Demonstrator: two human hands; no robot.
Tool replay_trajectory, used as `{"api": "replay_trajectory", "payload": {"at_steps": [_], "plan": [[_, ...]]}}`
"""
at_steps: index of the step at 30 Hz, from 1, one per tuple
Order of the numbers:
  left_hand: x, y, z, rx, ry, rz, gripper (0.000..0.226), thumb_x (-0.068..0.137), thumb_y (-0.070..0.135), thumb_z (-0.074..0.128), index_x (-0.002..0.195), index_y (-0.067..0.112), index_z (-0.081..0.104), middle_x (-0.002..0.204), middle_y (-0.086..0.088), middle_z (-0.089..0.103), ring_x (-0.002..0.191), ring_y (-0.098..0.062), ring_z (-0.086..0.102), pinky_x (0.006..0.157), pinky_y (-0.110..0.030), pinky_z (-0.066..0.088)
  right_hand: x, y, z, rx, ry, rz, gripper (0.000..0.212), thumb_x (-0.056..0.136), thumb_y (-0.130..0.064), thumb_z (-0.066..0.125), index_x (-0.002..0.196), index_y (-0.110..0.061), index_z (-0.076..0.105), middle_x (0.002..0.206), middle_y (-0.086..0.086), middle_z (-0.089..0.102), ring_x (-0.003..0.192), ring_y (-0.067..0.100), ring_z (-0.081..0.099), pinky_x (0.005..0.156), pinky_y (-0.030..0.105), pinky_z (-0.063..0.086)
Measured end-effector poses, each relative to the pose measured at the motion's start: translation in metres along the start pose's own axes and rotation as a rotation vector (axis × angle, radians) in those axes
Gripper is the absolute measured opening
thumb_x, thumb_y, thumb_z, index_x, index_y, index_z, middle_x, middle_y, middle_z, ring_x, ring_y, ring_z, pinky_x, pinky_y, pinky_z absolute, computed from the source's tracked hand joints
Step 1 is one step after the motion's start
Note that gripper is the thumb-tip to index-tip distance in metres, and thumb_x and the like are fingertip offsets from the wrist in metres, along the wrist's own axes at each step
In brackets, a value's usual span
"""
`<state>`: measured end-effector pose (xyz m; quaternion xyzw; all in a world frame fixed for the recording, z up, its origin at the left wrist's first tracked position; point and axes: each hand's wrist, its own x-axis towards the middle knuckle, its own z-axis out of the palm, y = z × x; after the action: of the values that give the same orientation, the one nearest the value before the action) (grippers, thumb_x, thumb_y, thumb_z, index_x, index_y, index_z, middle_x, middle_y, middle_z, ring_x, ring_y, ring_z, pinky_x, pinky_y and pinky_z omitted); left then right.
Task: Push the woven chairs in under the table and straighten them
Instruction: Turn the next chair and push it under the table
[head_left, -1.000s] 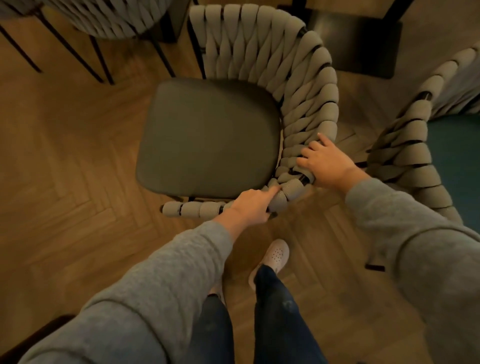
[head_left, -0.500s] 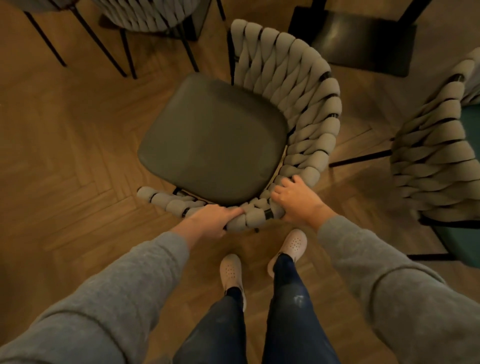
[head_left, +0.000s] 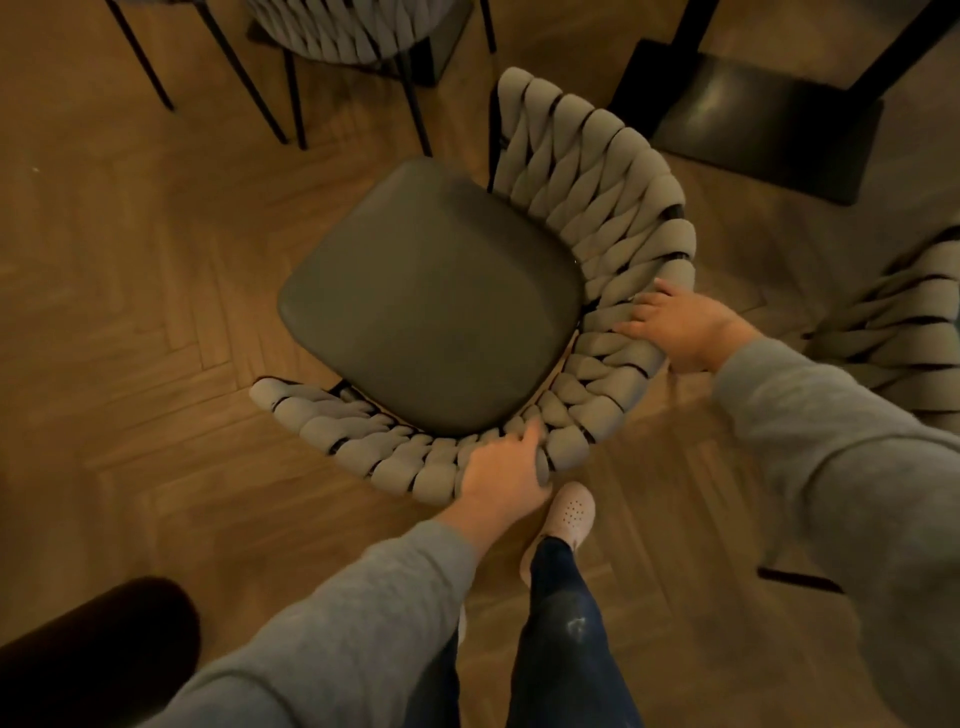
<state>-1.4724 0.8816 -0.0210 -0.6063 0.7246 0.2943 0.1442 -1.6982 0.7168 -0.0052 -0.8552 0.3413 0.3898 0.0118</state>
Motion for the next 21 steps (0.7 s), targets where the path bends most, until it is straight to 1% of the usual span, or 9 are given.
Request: {"api": "replay_trajectory", "payload": {"at_steps": [2,4,6,9,15,17,19,20,21], "plan": [[0.002,-0.002,0.001,0.034,0.007,0.035,0.069,0.091,0.039,0.057,0.15,0.022,0.025,0.131,-0.006,0.055,0.115,-0.027,0.056,0.091,-0.038,0.047,0.006,0.0,0.013,0.028,0.149,0.007,0.048,0.085,-0.034,0.061,0.132,-0.03,0.051,0.132,-0.001,0.052,0.13,0.024,0.042,0.119,0.046,0.012],[0.002,-0.003,0.0,0.026,0.005,0.067,0.062,0.092,0.034,0.057,0.147,0.021,0.032,0.13,-0.005,0.055,0.114,-0.026,0.056,0.091,-0.037,0.047,0.006,-0.002,0.021,0.077,0.236,0.024,0.037,0.085,-0.033,0.061,0.122,-0.03,0.059,0.122,0.001,0.057,0.122,0.026,0.047,0.118,0.046,0.015],[0.0,-0.003,0.001,0.029,0.011,0.086,0.057,0.092,0.033,0.056,0.144,0.02,0.035,0.13,-0.005,0.056,0.114,-0.025,0.057,0.092,-0.037,0.046,0.003,-0.005,0.025,0.098,0.269,0.029,0.034,0.084,-0.033,0.062,0.117,-0.028,0.062,0.118,0.002,0.059,0.119,0.027,0.05,0.117,0.046,0.018],[-0.005,-0.013,0.003,0.067,-0.009,0.135,0.056,0.093,0.033,0.055,0.145,0.02,0.035,0.13,-0.004,0.055,0.113,-0.024,0.057,0.091,-0.035,0.045,-0.008,-0.018,0.027,0.152,0.284,0.048,0.031,0.084,-0.036,0.06,0.114,-0.027,0.063,0.115,0.002,0.06,0.115,0.027,0.051,0.115,0.044,0.021],[-0.027,-0.049,0.011,0.215,-0.111,0.305,0.058,0.096,0.036,0.048,0.149,0.021,0.028,0.132,-0.006,0.052,0.108,-0.024,0.057,0.081,-0.033,0.045,-0.051,-0.077,0.046,0.261,0.214,0.137,0.038,0.078,-0.044,0.063,0.113,-0.029,0.062,0.113,0.0,0.059,0.111,0.023,0.052,0.104,0.041,0.031],[-0.033,-0.061,0.01,0.278,-0.137,0.36,0.058,0.097,0.036,0.047,0.149,0.021,0.028,0.132,-0.006,0.052,0.106,-0.024,0.058,0.077,-0.03,0.043,-0.063,-0.098,0.05,0.267,0.203,0.172,0.04,0.073,-0.046,0.068,0.108,-0.027,0.064,0.106,0.001,0.062,0.104,0.024,0.056,0.097,0.041,0.035],[-0.036,-0.074,0.005,0.371,-0.186,0.411,0.058,0.097,0.035,0.048,0.149,0.021,0.027,0.135,-0.007,0.05,0.106,-0.025,0.058,0.078,-0.031,0.045,-0.074,-0.121,0.052,0.301,0.233,0.188,0.043,0.053,-0.045,0.082,0.088,-0.023,0.07,0.084,0.002,0.065,0.081,0.025,0.062,0.079,0.043,0.045],[-0.036,-0.083,0.001,0.426,-0.216,0.438,0.059,0.096,0.034,0.049,0.15,0.022,0.026,0.137,-0.008,0.048,0.107,-0.026,0.057,0.081,-0.033,0.046,-0.077,-0.134,0.056,0.338,0.294,0.185,0.044,0.042,-0.042,0.086,0.077,-0.022,0.071,0.073,0.002,0.063,0.069,0.025,0.062,0.071,0.041,0.048],[-0.035,-0.092,-0.003,0.48,-0.241,0.461,0.06,0.096,0.033,0.05,0.15,0.022,0.026,0.14,-0.008,0.045,0.108,-0.027,0.057,0.083,-0.035,0.046,-0.079,-0.146,0.058,0.366,0.344,0.177,0.043,0.037,-0.041,0.088,0.071,-0.022,0.07,0.067,0.001,0.061,0.063,0.024,0.061,0.065,0.039,0.048]]}}
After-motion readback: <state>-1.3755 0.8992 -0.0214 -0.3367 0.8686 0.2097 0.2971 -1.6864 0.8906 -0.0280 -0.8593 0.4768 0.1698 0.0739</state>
